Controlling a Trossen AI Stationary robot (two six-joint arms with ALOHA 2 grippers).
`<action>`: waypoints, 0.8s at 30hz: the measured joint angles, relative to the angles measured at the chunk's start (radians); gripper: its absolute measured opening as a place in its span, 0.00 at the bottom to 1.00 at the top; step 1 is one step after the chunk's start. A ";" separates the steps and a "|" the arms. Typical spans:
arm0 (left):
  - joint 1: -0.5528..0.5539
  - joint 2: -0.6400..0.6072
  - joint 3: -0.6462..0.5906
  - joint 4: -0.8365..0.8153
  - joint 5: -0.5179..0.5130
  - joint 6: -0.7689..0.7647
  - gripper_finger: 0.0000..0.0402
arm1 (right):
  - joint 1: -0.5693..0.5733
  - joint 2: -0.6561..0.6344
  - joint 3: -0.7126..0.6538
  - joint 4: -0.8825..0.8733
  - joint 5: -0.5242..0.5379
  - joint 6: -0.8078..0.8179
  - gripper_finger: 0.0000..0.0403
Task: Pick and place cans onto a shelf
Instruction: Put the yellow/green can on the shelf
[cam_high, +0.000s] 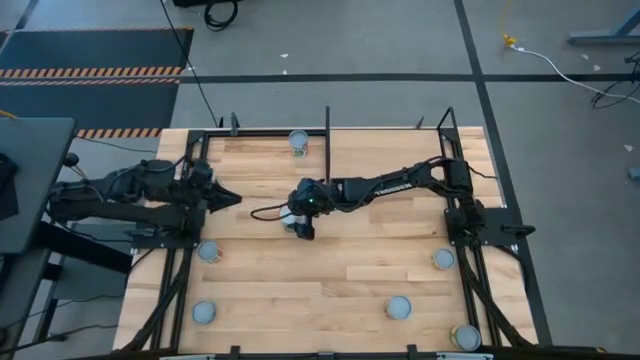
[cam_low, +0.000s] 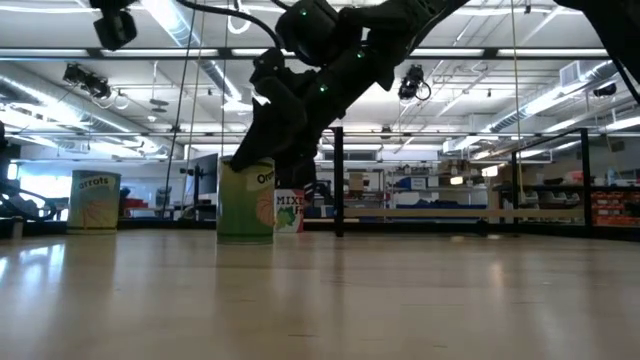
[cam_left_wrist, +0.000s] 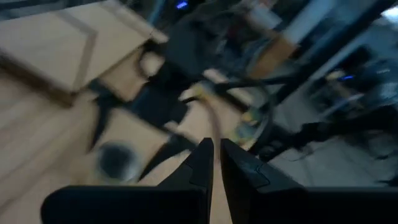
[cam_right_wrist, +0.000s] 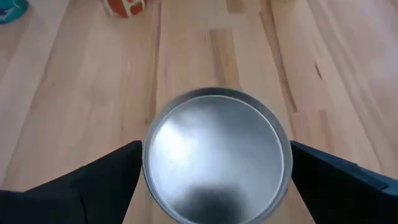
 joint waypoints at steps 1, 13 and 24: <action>0.000 0.000 0.017 -0.035 -0.018 0.000 0.09 | 0.000 0.000 -0.009 0.023 0.000 0.000 0.98; 0.000 -0.001 0.058 -0.065 -0.121 0.061 0.09 | 0.002 0.000 -0.126 0.190 0.018 0.045 0.89; 0.000 -0.002 0.058 -0.065 -0.135 0.099 0.09 | 0.026 -0.012 -0.109 0.275 0.125 0.188 0.79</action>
